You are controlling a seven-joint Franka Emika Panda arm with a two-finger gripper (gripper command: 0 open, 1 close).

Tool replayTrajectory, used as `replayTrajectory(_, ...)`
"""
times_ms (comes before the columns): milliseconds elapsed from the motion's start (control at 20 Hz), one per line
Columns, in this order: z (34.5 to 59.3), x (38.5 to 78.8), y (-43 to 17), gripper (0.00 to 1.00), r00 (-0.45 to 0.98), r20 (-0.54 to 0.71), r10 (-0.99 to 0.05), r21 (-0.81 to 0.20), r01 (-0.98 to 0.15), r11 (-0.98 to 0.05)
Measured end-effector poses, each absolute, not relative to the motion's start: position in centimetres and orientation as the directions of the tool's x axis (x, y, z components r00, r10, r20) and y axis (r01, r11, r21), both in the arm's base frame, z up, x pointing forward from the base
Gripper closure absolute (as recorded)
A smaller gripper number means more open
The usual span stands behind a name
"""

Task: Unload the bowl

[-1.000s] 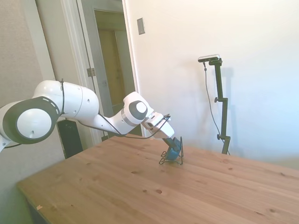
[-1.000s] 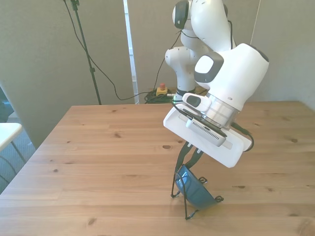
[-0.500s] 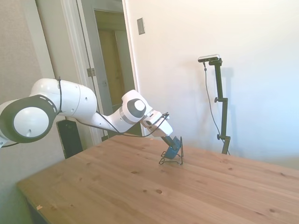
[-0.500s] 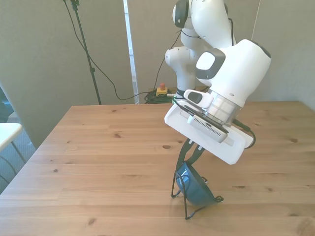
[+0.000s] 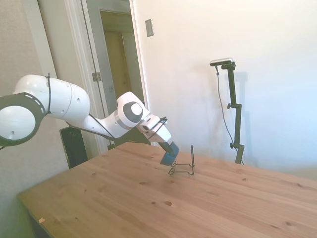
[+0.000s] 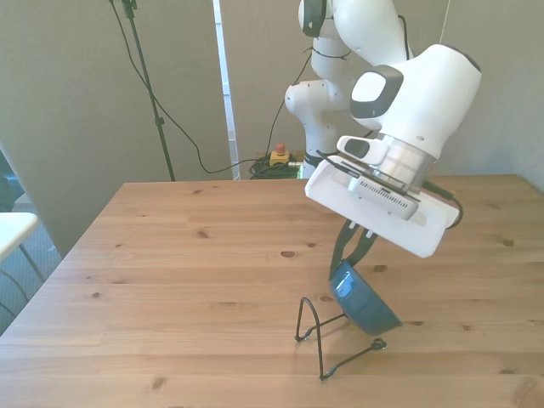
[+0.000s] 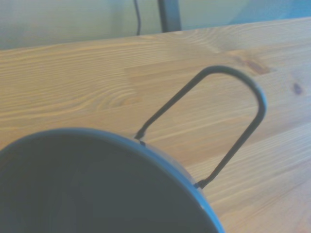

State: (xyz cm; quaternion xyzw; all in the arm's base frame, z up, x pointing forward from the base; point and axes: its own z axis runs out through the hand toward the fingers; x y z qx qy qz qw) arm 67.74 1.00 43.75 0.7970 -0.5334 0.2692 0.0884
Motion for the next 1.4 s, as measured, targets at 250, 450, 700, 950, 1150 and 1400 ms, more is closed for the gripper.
replayTrajectory(250, 45.3, 62.2, 2.6, 1.00, 0.314, 0.424, -0.849, -0.239, -0.866, -0.440)
replayTrajectory(450, 43.3, 57.6, 1.6, 1.00, 0.383, 0.288, -0.878, -0.258, -0.851, -0.457)
replayTrajectory(700, 40.2, 53.5, -1.0, 1.00, 0.423, 0.112, -0.899, -0.267, -0.859, -0.437)
replayTrajectory(950, 38.0, 51.4, -4.0, 1.00, 0.420, -0.008, -0.907, -0.297, -0.868, -0.399)
replayTrajectory(1150, 37.4, 50.3, -5.9, 1.00, 0.406, -0.083, -0.910, -0.339, -0.870, -0.358)
replayTrajectory(1400, 36.5, 49.9, -6.7, 1.00, 0.422, -0.158, -0.893, -0.337, -0.873, -0.353)
